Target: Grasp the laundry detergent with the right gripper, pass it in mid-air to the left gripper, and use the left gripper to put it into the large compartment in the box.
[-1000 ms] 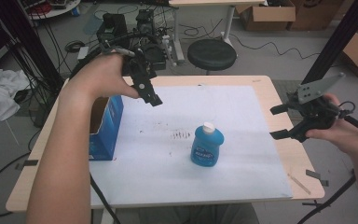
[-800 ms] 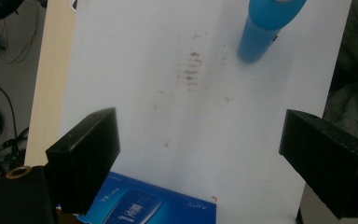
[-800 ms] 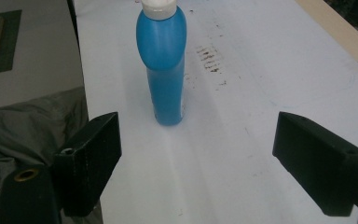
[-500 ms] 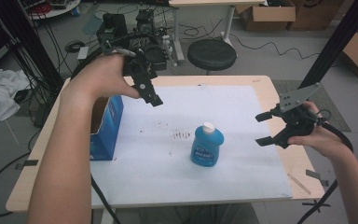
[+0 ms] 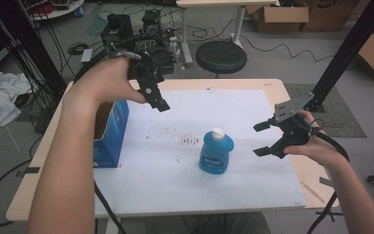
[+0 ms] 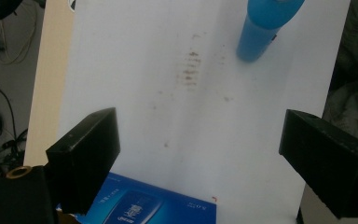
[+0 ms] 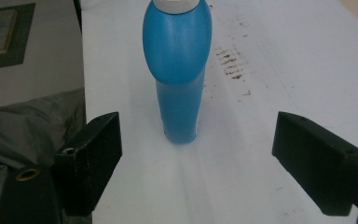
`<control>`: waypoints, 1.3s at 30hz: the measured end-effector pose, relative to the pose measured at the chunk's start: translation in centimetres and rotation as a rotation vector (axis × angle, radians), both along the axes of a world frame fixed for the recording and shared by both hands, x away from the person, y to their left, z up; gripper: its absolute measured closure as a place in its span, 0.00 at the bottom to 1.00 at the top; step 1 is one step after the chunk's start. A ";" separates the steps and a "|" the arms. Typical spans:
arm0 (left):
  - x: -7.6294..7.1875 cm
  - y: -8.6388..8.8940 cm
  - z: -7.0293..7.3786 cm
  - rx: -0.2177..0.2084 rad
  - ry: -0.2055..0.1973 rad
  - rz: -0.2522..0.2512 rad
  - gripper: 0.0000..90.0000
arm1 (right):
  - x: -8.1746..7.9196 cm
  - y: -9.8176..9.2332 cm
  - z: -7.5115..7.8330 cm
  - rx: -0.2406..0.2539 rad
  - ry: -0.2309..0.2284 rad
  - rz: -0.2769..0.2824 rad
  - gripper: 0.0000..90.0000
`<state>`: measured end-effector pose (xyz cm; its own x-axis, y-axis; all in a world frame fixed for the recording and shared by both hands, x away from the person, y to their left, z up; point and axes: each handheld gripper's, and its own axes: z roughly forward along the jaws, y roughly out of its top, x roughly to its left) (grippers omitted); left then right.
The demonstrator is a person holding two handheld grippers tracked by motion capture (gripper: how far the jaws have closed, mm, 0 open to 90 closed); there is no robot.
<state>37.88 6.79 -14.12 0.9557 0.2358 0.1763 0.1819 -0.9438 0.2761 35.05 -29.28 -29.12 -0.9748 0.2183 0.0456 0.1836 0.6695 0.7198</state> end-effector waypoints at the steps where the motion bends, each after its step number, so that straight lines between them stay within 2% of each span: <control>1: 0.0 0.0 0.0 0.000 0.000 0.000 0.14 | 0.0 0.1 -0.2 0.002 0.001 0.002 0.18; 16: -0.2 0.6 0.1 -0.012 -0.004 0.006 0.15 | 0.4 3.1 -2.5 0.006 0.018 0.012 0.18; 39: -0.1 1.0 0.1 -0.015 -0.003 0.010 0.15 | 1.2 6.8 -5.1 0.006 0.039 0.019 0.19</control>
<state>37.77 7.75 -14.03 0.9527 0.2484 0.1754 0.1909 -0.9376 0.2907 36.21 -22.47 -34.19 -0.9762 0.1997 0.0847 0.1990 0.6691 0.7161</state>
